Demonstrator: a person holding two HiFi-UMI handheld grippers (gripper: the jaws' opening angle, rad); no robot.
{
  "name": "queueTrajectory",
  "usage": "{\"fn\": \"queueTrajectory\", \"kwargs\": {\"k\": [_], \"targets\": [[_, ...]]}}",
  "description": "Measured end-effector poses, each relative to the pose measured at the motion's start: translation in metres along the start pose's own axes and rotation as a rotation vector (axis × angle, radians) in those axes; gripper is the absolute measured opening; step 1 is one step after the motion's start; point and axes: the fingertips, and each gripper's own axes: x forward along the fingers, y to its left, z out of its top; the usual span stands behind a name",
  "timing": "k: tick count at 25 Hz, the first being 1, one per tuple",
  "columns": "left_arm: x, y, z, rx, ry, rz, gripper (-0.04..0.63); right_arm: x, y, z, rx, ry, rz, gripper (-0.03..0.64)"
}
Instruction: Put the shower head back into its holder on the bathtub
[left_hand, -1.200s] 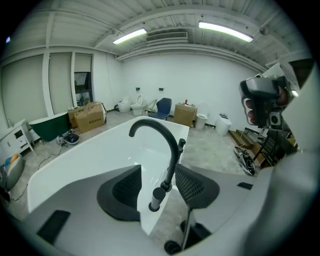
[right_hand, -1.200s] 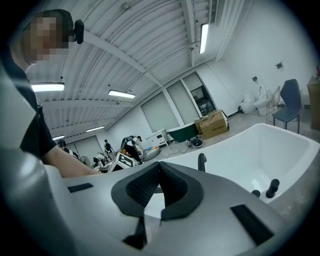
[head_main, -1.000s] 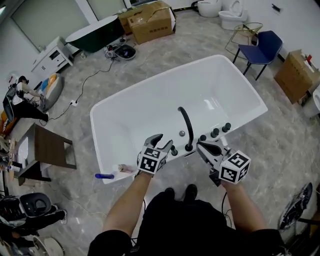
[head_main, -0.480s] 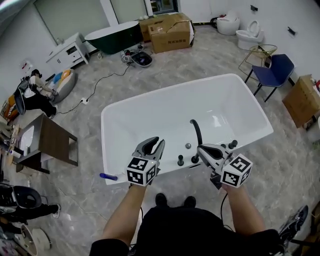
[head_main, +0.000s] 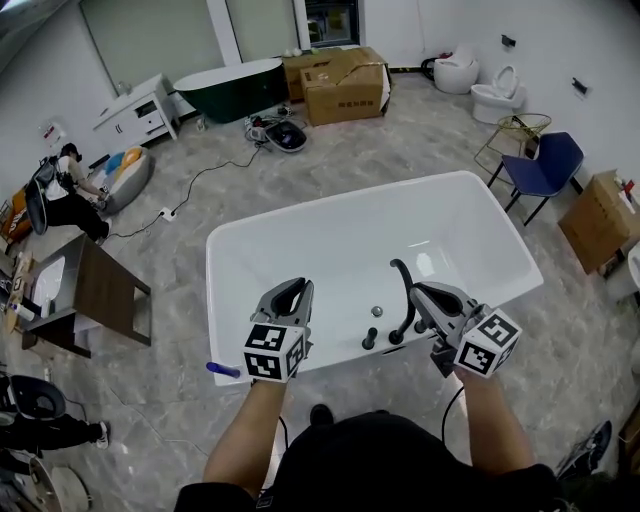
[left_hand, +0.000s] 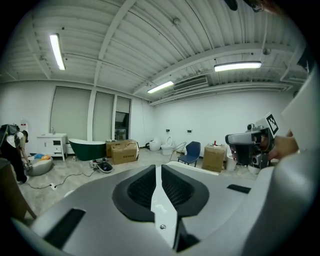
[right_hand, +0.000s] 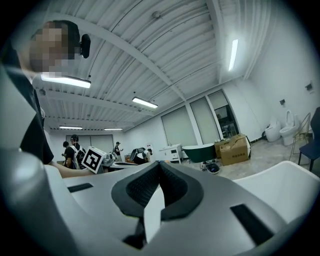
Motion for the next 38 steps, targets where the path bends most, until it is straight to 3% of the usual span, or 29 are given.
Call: {"fn": "queueTrajectory", "kwargs": {"k": [6,12,16,23,38], "targets": [[0.008,0.008,0.050,0.028,-0.107,-0.004,0.025,0.002,-0.008,0.036,-0.036,-0.095,-0.077,0.017],[0.004,0.005,0.071,0.042,-0.173,-0.052,0.021,0.000,0.003,0.048,-0.099,-0.111,-0.058,0.017],[0.003,0.001,0.064,0.040,-0.167,-0.071,0.021,0.000,0.010,0.040,-0.132,-0.084,-0.050,0.015],[-0.002,-0.013,0.053,0.049,-0.159,-0.138,0.021,-0.001,0.016,0.023,-0.079,-0.075,-0.053,0.015],[0.005,-0.025,0.045,0.046,-0.129,-0.156,0.021,-0.012,0.010,0.018,-0.030,-0.097,-0.052,0.015]]}}
